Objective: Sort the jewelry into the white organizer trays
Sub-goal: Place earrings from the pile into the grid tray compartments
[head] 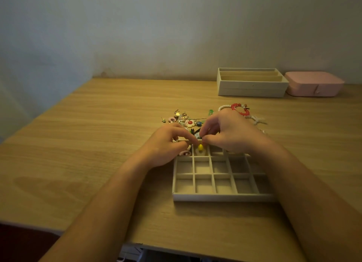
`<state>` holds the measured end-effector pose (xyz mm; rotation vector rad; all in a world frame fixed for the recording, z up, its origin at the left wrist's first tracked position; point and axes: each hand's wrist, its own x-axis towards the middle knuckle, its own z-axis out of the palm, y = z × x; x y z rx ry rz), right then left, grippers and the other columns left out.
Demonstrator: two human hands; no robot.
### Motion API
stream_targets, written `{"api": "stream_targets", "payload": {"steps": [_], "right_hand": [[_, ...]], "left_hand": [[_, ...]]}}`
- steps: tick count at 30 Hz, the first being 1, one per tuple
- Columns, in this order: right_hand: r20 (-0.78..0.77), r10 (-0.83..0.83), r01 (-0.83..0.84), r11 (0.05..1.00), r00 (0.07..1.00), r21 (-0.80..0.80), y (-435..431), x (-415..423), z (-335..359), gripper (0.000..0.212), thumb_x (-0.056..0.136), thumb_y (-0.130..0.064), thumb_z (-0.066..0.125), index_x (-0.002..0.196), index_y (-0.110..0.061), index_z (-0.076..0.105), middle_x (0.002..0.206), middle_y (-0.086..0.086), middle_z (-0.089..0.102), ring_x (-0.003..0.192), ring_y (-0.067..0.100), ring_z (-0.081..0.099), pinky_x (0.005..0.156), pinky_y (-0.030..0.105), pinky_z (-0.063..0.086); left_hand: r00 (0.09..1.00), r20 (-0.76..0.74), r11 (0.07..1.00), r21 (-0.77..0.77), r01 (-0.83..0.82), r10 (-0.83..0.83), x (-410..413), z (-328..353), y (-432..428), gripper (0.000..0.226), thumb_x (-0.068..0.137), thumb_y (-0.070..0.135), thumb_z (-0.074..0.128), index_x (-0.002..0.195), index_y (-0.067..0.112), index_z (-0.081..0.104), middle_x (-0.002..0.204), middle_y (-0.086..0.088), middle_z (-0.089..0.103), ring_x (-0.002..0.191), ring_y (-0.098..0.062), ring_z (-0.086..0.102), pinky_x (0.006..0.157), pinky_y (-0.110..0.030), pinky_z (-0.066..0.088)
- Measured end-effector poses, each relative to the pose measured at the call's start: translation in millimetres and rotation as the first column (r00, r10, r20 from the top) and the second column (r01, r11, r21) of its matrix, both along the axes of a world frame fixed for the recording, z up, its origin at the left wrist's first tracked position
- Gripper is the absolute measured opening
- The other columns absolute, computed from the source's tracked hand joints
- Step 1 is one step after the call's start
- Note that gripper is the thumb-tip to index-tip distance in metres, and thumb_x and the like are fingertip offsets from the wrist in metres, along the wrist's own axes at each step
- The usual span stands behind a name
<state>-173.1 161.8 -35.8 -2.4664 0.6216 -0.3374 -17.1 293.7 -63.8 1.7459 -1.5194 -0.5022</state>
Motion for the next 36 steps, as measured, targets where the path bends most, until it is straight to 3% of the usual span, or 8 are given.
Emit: {"api": "stream_targets", "payload": {"steps": [3, 7, 10, 12, 16, 21, 27, 36], "right_hand": [[0.023, -0.009, 0.009, 1.000, 1.000, 0.007, -1.3, -0.1, -1.6, 0.013, 0.088, -0.017, 0.076, 0.091, -0.029, 0.076, 0.085, -0.011, 0.074, 0.080, 0.004, 0.070, 0.073, 0.027, 0.063], [0.159, -0.073, 0.071, 0.997, 0.985, 0.018, -6.2, -1.0, 0.2, 0.015, 0.090, -0.017, 0.073, 0.088, -0.031, 0.071, 0.081, -0.014, 0.073, 0.077, 0.000, 0.068, 0.066, 0.014, 0.051], [0.016, -0.093, 0.094, 0.992, 0.996, -0.079, -9.5, -1.7, 0.9, 0.010, 0.095, -0.025, 0.068, 0.102, -0.028, 0.075, 0.096, -0.012, 0.070, 0.088, 0.002, 0.063, 0.077, 0.022, 0.054], [-0.120, -0.077, 0.065, 0.993, 0.990, -0.099, -8.4, -0.4, 1.3, 0.013, 0.095, -0.027, 0.069, 0.106, -0.027, 0.077, 0.099, -0.013, 0.068, 0.089, 0.002, 0.061, 0.078, 0.024, 0.056], [-0.178, -0.042, 0.027, 0.996, 0.983, -0.084, -4.9, 5.3, 6.3, 0.012, 0.095, -0.020, 0.069, 0.101, -0.027, 0.078, 0.087, -0.018, 0.063, 0.087, 0.002, 0.061, 0.072, 0.019, 0.053], [-0.227, -0.006, -0.011, 0.997, 0.974, -0.074, -6.9, 13.7, 13.9, 0.009, 0.094, -0.026, 0.071, 0.100, -0.026, 0.077, 0.088, -0.016, 0.065, 0.086, 0.002, 0.061, 0.075, 0.022, 0.054], [-0.098, -0.023, 0.031, 0.996, 0.995, 0.087, -20.8, 14.9, 12.1, 0.008, 0.099, -0.025, 0.065, 0.096, -0.024, 0.072, 0.082, -0.007, 0.073, 0.068, 0.002, 0.067, 0.052, 0.011, 0.045], [0.167, -0.112, 0.070, 0.969, 0.980, 0.237, -27.2, 20.5, -2.2, 0.009, 0.098, -0.019, 0.065, 0.095, -0.016, 0.073, 0.075, -0.001, 0.071, 0.057, 0.002, 0.061, 0.052, 0.013, 0.047]], "left_hand": [[0.999, 0.020, 0.999, -0.027, -0.037, 0.038, 2.0, -1.3, -0.9, 0.033, 0.088, 0.007, 0.064, 0.089, 0.039, 0.076, 0.098, 0.013, 0.064, 0.089, -0.004, 0.057, 0.077, -0.020, 0.046], [0.973, -0.006, 0.966, -0.122, -0.228, 0.229, 14.5, -5.9, -4.8, 0.027, 0.090, 0.008, 0.064, 0.086, 0.033, 0.073, 0.091, 0.012, 0.073, 0.079, -0.009, 0.063, 0.071, -0.025, 0.051], [0.932, -0.067, 0.926, -0.112, -0.361, 0.355, 21.7, -7.8, -6.6, 0.030, 0.089, 0.007, 0.064, 0.079, 0.035, 0.070, 0.081, 0.013, 0.070, 0.067, 0.005, 0.059, 0.061, -0.015, 0.043], [0.910, -0.076, 0.907, -0.080, -0.413, 0.408, 26.6, -7.6, -8.2, 0.027, 0.088, 0.008, 0.066, 0.079, 0.033, 0.070, 0.080, 0.012, 0.067, 0.065, 0.004, 0.057, 0.057, -0.013, 0.042], [0.929, 0.040, 0.929, 0.026, -0.369, 0.367, 27.6, 1.7, -17.9, 0.015, 0.089, 0.017, 0.072, 0.086, 0.032, 0.072, 0.088, 0.010, 0.068, 0.077, -0.003, 0.062, 0.057, -0.014, 0.043], [0.922, 0.264, 0.945, 0.085, -0.316, 0.285, 19.5, 19.7, -36.2, 0.005, 0.083, 0.033, 0.079, 0.087, 0.030, 0.078, 0.074, 0.015, 0.064, 0.072, -0.002, 0.060, 0.059, -0.023, 0.040], [0.942, 0.269, 0.944, 0.206, -0.258, 0.199, 17.1, 18.3, -47.1, 0.015, 0.082, 0.040, 0.079, 0.085, 0.026, 0.080, 0.070, 0.009, 0.072, 0.067, -0.007, 0.066, 0.063, -0.030, 0.055], [0.956, 0.228, 0.954, 0.195, -0.229, 0.183, 12.0, 17.9, -41.3, 0.018, 0.081, 0.043, 0.079, 0.087, 0.027, 0.076, 0.063, 0.014, 0.057, 0.056, 0.000, 0.050, 0.050, -0.016, 0.034]]}}
